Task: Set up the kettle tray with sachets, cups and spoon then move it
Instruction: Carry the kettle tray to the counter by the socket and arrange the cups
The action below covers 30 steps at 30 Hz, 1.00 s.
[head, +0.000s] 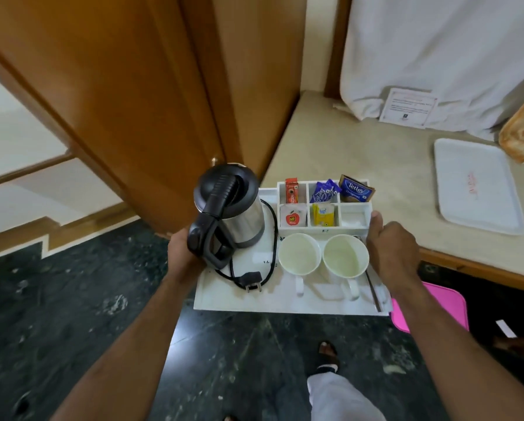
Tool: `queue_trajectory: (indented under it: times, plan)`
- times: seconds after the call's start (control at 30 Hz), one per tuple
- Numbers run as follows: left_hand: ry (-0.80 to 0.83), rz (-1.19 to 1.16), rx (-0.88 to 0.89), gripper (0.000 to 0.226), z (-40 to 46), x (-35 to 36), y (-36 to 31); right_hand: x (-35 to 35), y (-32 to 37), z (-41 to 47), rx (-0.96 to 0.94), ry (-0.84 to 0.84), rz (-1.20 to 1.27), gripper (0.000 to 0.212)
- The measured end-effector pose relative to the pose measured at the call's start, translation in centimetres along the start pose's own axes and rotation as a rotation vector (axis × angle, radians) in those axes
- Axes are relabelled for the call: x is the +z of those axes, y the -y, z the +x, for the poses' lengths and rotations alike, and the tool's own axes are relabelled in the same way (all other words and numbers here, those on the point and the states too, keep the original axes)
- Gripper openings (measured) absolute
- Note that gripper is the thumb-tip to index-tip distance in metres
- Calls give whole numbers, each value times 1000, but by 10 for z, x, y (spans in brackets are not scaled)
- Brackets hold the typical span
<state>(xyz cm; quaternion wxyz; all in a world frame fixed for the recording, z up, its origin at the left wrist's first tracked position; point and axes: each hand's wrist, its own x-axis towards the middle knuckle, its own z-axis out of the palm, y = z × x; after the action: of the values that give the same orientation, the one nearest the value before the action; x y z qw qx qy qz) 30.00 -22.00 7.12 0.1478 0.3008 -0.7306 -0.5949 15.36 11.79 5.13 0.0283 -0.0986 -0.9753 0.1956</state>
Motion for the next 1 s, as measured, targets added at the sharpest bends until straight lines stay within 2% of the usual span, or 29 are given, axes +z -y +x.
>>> queue_trajectory:
  times: [0.03, 0.1, 0.2, 0.37, 0.47, 0.53, 0.7, 1.0]
  plan:
    - [-53, 106, 40, 14, 1, -12, 11, 2, 10, -11, -3, 2, -3, 75]
    - [-59, 237, 40, 10, -12, -52, 16, 6, 33, -47, -22, 6, 9, 73]
    - [-143, 302, -16, 28, -13, -117, 30, 14, 69, -98, -35, 31, 96, 63]
    - [-166, 501, -47, 23, -14, -219, 41, 35, 137, -163, -73, 122, 108, 69]
    - [-209, 540, -64, 25, -16, -273, 50, 53, 177, -190, -101, 139, 115, 69]
    - [-260, 480, -96, 26, -17, -302, 58, 62, 204, -199, -117, 173, 94, 70]
    - [-363, 520, -149, 28, -6, -360, 72, 86, 278, -212, -261, 160, 87, 63]
    - [-507, 594, -199, 27, 99, -462, 77, 166, 459, -188, -401, 249, 103, 61]
